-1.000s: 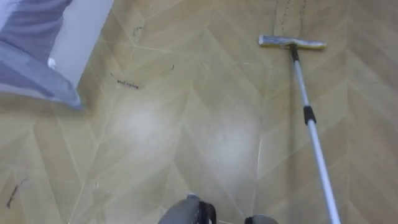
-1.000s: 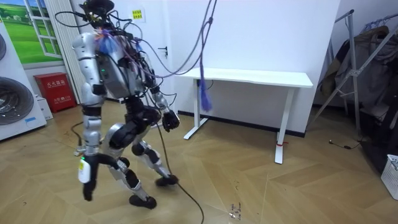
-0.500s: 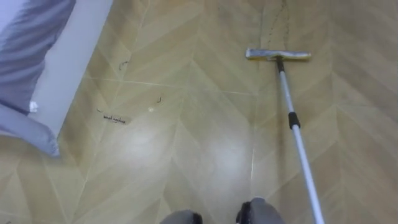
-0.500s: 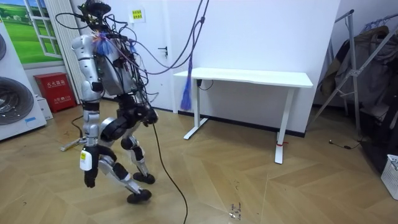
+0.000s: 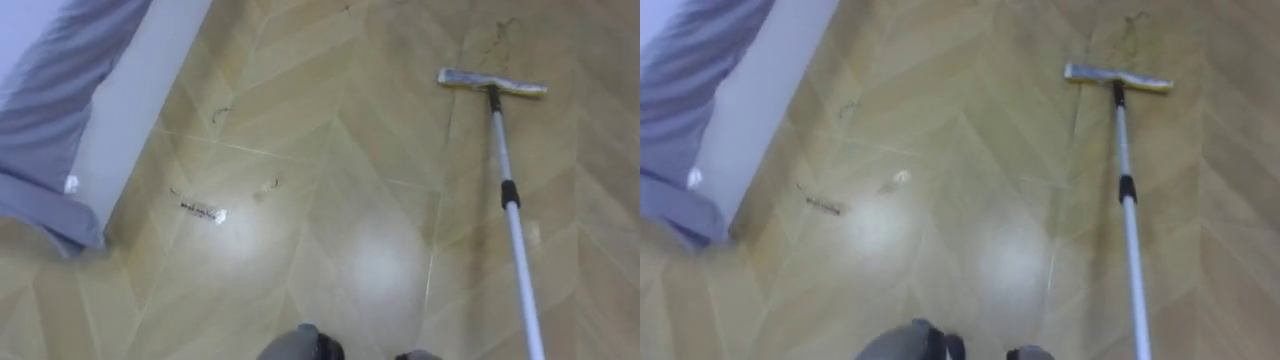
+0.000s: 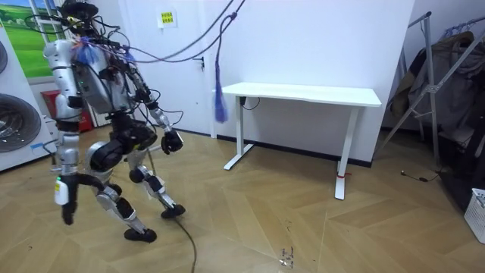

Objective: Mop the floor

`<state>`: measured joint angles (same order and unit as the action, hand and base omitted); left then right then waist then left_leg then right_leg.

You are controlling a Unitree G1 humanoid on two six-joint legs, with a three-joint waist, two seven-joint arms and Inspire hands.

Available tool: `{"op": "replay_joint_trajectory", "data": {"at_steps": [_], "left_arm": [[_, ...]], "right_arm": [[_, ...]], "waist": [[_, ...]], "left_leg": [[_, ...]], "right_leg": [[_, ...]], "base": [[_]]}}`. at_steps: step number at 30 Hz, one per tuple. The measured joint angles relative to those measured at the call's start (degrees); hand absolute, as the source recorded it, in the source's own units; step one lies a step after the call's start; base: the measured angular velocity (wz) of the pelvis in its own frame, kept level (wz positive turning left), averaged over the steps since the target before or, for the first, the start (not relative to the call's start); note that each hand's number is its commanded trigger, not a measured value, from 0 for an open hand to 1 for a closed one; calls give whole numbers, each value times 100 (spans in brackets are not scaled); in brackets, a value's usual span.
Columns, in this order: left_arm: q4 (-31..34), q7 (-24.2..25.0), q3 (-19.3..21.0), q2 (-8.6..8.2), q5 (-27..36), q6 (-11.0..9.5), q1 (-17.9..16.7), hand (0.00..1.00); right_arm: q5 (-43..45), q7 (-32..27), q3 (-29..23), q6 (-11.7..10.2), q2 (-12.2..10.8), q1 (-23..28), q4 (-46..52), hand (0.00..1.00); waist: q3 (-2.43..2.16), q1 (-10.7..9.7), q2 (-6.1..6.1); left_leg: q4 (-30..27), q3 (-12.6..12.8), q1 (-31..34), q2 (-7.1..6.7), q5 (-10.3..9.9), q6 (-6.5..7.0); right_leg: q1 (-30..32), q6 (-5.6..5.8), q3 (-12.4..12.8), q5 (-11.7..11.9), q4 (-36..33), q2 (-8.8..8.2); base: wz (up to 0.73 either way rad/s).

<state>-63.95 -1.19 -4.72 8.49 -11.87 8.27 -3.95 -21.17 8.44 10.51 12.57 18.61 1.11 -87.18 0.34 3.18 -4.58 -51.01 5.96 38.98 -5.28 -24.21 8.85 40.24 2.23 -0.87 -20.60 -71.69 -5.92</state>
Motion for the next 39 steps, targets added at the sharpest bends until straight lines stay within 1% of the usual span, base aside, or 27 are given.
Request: {"op": "replay_joint_trajectory", "data": {"at_steps": [3,5,7,10,11,12,13,14,15,16,18,19,20,22,24,25,26,27,28,29,31,33,34,35,37,38,39], "left_arm": [[-6,-79,-16,-3,-2,3,12,0],[-7,-82,-34,-20,1,28,-46,0],[-11,-92,-34,-47,3,116,-158,0],[-16,-119,7,-9,7,254,-235,0],[-3,-149,7,5,33,266,-227,0],[1,-169,1,5,44,273,-223,0],[21,-199,-7,14,45,275,-223,0],[27,-208,-12,35,59,277,-215,0],[26,-206,-14,43,90,278,-204,0],[84,-195,-14,57,102,278,-179,0],[200,-129,-2,75,76,282,-235,0],[234,-43,4,81,73,280,-344,0],[220,27,-1,94,92,294,-412,0],[212,97,-3,95,79,290,-393,0],[202,192,-1,92,3,271,-334,0],[181,198,3,87,-11,259,-251,0],[137,199,0,60,-14,234,-144,0],[146,195,-1,43,-24,209,-125,0],[180,185,-6,19,-30,177,-119,0],[202,173,-5,6,-19,166,-116,0],[199,140,-5,2,-14,141,-93,0],[197,87,-14,-31,-21,146,-98,0],[197,34,-60,-60,-21,145,-99,0],[190,8,-103,-65,-18,148,-119,0],[164,2,-113,-91,-20,173,-192,0],[142,1,-109,-95,-19,200,-209,0],[127,-1,-110,-94,-10,221,-209,0]], "right_arm": [[12,-97,0,0,-259,81,11,100],[86,-141,-73,14,-407,110,23,100],[168,-176,-167,128,-419,70,60,100],[295,-291,-183,266,-368,-337,30,100],[323,-330,-183,332,-300,-590,6,100],[324,-355,-185,350,-253,-708,7,100],[340,-394,-185,377,-171,-969,17,100],[280,-406,-161,367,-94,-1258,62,100],[241,-395,-158,359,-56,-1376,83,100],[152,-388,-157,327,3,-1508,145,100],[-73,-342,-120,264,28,-1638,266,100],[-133,-261,-120,205,4,-1676,277,100],[-206,-163,-96,186,-36,-1613,278,100],[-308,-30,-54,170,-32,-1369,267,100],[-268,-9,-44,160,26,-1041,190,100],[-223,-4,-41,151,79,-849,94,100],[-177,32,-34,147,131,-633,-8,100],[-133,15,-41,147,130,-501,-13,100],[-108,-20,-46,149,127,-306,-11,100],[-111,-17,-47,148,73,-166,-11,100],[-124,-69,-47,148,-54,-97,-11,100],[-124,-165,-47,147,-195,-76,-6,100],[-125,-197,-59,147,-265,-65,-6,100],[-120,-228,-87,147,-325,-48,5,100],[-94,-285,-128,179,-399,4,62,100],[-76,-285,-150,204,-415,-36,91,100],[-42,-290,-171,234,-415,-73,95,100]], "waist": [[17,-179,-45],[29,-177,-9],[44,-127,41],[69,49,95],[85,87,119],[97,132,146],[119,212,261],[104,283,389],[106,301,425],[146,337,494],[132,508,512],[137,529,521],[110,505,554],[81,425,555],[46,346,496],[39,321,456],[41,229,359],[24,170,290],[-8,99,191],[1,8,82],[32,-32,1],[43,-189,-52],[49,-271,-57],[52,-295,-53],[38,-263,-41],[47,-226,-12],[57,-206,10]], "left_leg": [[140,31,-165,-17,-61,17],[141,31,-344,-11,-240,-58],[66,5,-548,67,-431,-165],[-318,-18,-715,307,-595,-410],[-878,8,-536,445,-424,-636],[-1172,9,-423,491,-285,-691],[-1715,9,-184,558,105,-725],[-1937,-11,93,563,289,-786],[-1865,-15,249,586,281,-773],[-1525,19,517,643,287,-782],[-645,12,786,648,386,-881],[-37,0,830,623,621,-822],[117,-56,785,533,851,-695],[195,-16,590,451,892,-568],[139,108,512,440,800,-315],[102,133,484,364,680,-235],[60,124,412,253,570,-162],[43,119,367,212,508,-122],[42,96,264,139,378,-76],[51,73,138,135,251,-62],[164,31,-19,82,188,-56],[276,-45,-107,22,182,-55],[365,-62,-152,10,174,-71],[386,-74,-209,0,119,-128],[455,-149,-321,68,39,-252],[559,-191,-444,115,25,-313],[583,-195,-496,155,15,-337]], "right_leg": [[542,0,42,-107,723,8],[740,-159,-50,16,1870,18],[608,-274,-140,234,1991,66],[302,-496,-410,22,1861,124],[246,-541,-394,-144,1741,247],[214,-557,-375,-222,1678,304],[178,-616,-334,-332,1566,353],[170,-666,-283,-421,1499,379],[159,-683,-284,-441,1492,404],[75,-707,-291,-491,1492,460],[-98,-741,-295,-601,1521,572],[-263,-750,-327,-719,1522,598],[-425,-707,-321,-860,1536,577],[-642,-632,-334,-955,1619,481],[-782,-583,-361,-1032,1625,381],[-734,-515,-388,-994,1406,277],[-657,-330,-395,-845,1040,162],[-606,-261,-391,-739,849,111],[-425,-166,-360,-437,445,73],[-292,-120,-305,-206,176,91],[16,-105,-178,-274,260,76],[405,-103,-155,-295,915,38],[546,-149,-103,-171,1701,6],[601,-144,-81,239,2265,-6],[431,-240,-169,531,2495,46],[306,-353,-254,594,2597,106],[255,-370,-265,595,2624,130]], "base": [[-9],[-7],[-7],[-15],[0],[0],[-4],[0],[14],[14],[-2],[-5],[3],[27],[27],[23],[28],[32],[6],[-11],[-28],[-5],[12],[12],[-9],[-16],[-10]]}}
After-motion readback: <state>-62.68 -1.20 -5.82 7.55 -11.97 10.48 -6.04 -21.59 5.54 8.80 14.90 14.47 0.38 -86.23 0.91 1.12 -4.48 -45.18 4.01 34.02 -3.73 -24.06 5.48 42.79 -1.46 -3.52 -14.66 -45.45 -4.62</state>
